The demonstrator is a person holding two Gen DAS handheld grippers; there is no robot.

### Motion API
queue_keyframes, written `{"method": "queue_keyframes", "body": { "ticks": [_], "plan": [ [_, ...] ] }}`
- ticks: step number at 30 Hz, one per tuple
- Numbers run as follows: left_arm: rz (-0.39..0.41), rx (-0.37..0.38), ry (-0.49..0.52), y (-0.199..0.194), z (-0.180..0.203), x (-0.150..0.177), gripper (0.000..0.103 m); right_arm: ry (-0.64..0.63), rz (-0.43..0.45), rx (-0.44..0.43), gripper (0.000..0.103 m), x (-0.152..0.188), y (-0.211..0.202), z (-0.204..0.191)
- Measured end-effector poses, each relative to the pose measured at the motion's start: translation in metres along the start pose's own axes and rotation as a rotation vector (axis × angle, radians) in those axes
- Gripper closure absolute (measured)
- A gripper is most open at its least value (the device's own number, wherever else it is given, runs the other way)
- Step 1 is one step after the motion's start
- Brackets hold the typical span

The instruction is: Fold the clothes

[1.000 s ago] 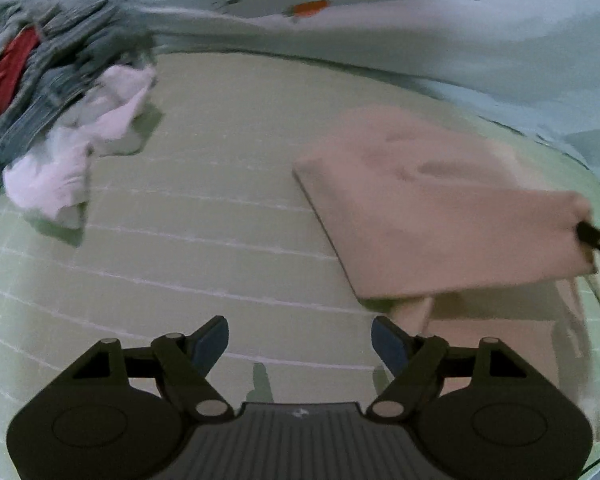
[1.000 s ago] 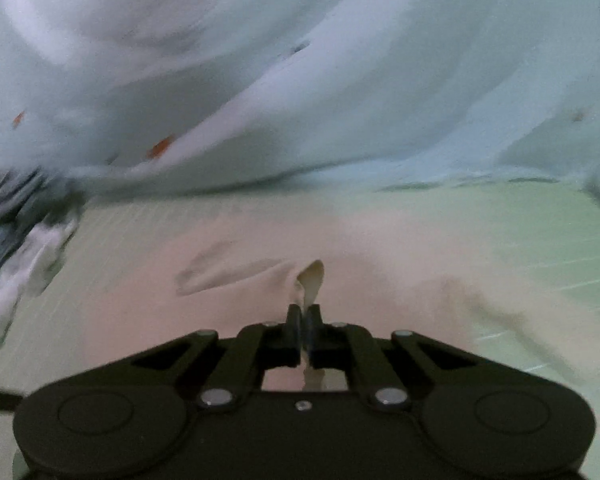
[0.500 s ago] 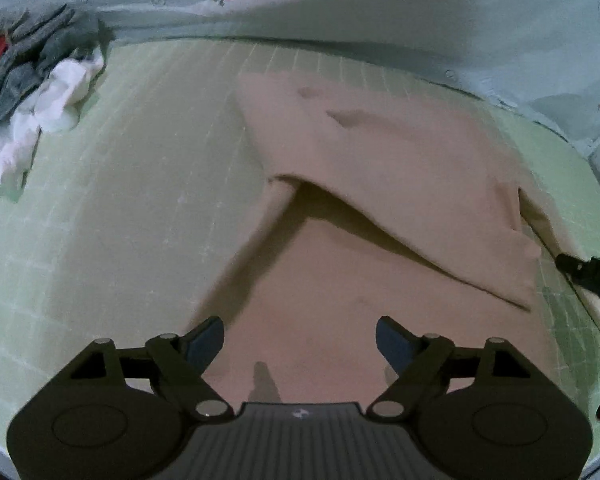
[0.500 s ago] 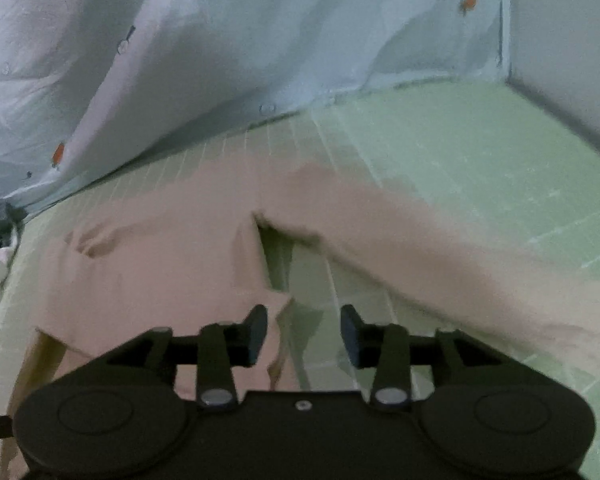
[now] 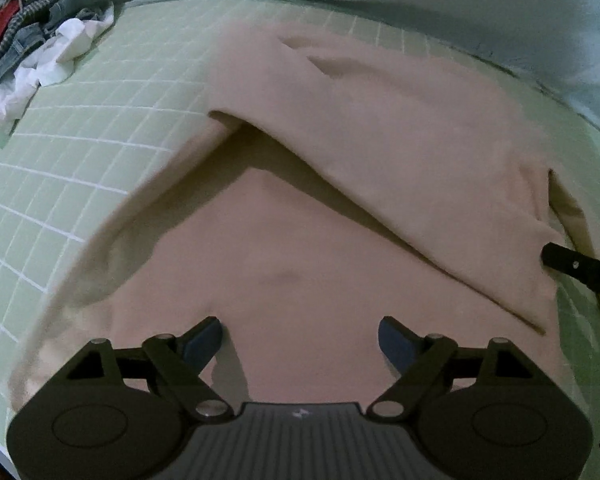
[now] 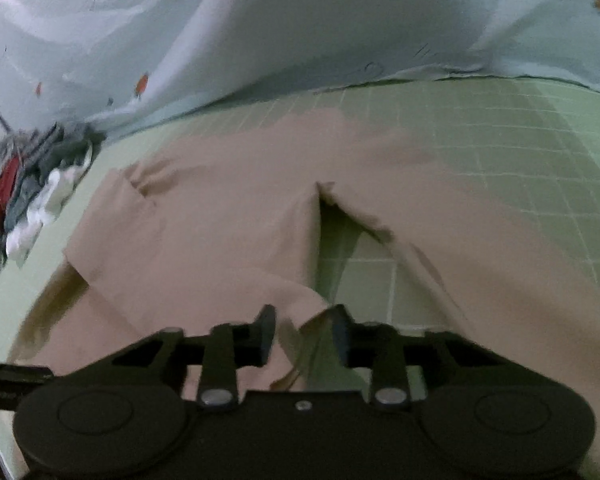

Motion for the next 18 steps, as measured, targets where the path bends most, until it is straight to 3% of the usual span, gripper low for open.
{"method": "queue_keyframes", "body": {
  "ticks": [4,10,14,18],
  "plan": [
    [0.02,-0.053,0.012,0.005,0.01,-0.001,0.016,-0.053,0.072,0.009,0.096,-0.01,-0.009,-0.004],
    [-0.001,-0.083,-0.022,0.007,0.014,-0.001,0.007,-0.116,0.171,-0.003,0.097,-0.028,-0.024,-0.009],
    [-0.02,-0.1,-0.055,0.01,0.013,0.0,0.0,-0.09,0.208,-0.016,0.097,-0.04,-0.028,0.0],
    [-0.022,-0.11,-0.07,0.01,0.015,0.001,0.0,-0.064,0.25,0.004,0.097,-0.051,-0.034,0.013]
  ]
}}
Point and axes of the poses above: each gripper's, at about its wrist camera, not at the fingertips, and y roughly the way its jaws point, z to its right, x to its underside, the point moved 1 cm from there along y, roughly the way its jaws point, and after that the axes turned 3 degrees about -x, right-handed, at the moved point
